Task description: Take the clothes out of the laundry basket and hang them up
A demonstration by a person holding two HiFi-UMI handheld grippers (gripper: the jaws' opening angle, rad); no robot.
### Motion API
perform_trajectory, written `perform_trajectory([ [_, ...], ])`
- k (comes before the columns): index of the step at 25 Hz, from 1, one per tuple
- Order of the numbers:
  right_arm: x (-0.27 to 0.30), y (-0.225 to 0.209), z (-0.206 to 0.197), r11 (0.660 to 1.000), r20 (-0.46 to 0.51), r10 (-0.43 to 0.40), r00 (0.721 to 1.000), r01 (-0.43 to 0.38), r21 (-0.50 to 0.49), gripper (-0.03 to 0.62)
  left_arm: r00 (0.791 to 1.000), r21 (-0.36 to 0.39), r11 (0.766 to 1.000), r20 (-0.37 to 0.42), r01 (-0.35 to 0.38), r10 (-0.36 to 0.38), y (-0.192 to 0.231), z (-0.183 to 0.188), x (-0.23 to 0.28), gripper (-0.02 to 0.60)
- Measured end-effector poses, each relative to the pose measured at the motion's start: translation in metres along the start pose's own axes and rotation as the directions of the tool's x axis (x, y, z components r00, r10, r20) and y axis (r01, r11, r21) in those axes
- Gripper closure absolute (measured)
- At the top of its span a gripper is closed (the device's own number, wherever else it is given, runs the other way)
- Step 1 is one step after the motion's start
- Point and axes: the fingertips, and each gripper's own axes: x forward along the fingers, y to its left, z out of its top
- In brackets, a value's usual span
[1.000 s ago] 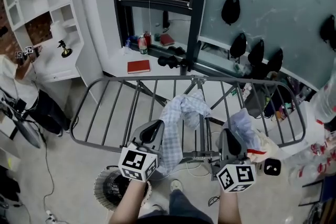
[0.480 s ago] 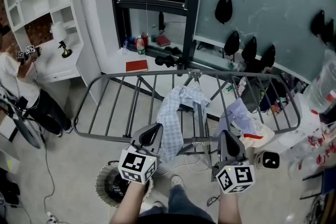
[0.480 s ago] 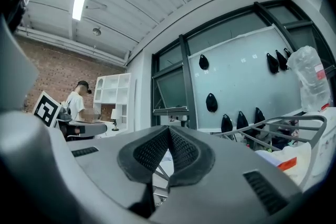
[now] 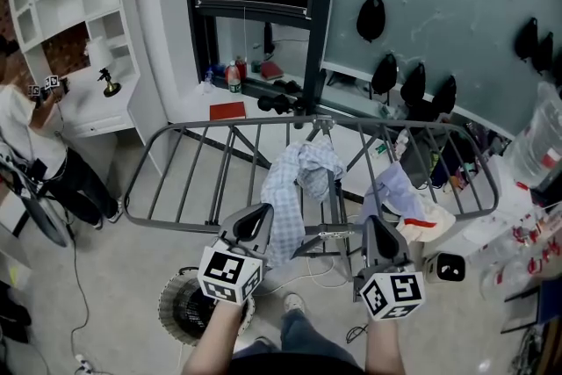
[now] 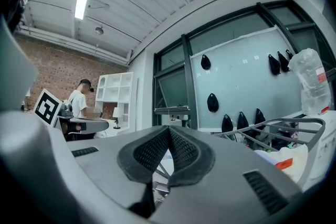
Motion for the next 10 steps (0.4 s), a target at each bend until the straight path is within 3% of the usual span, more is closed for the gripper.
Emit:
perform_trajectory([
  [10, 0.0047, 0.0042, -0.0051, 1.000, -0.016, 0.011, 1.000, -0.011, -0.007, 0.592, 1.000, -0.004, 1.000, -0.015, -0.001, 0.001, 0.0028, -0.0069, -0.0016, 0.561],
])
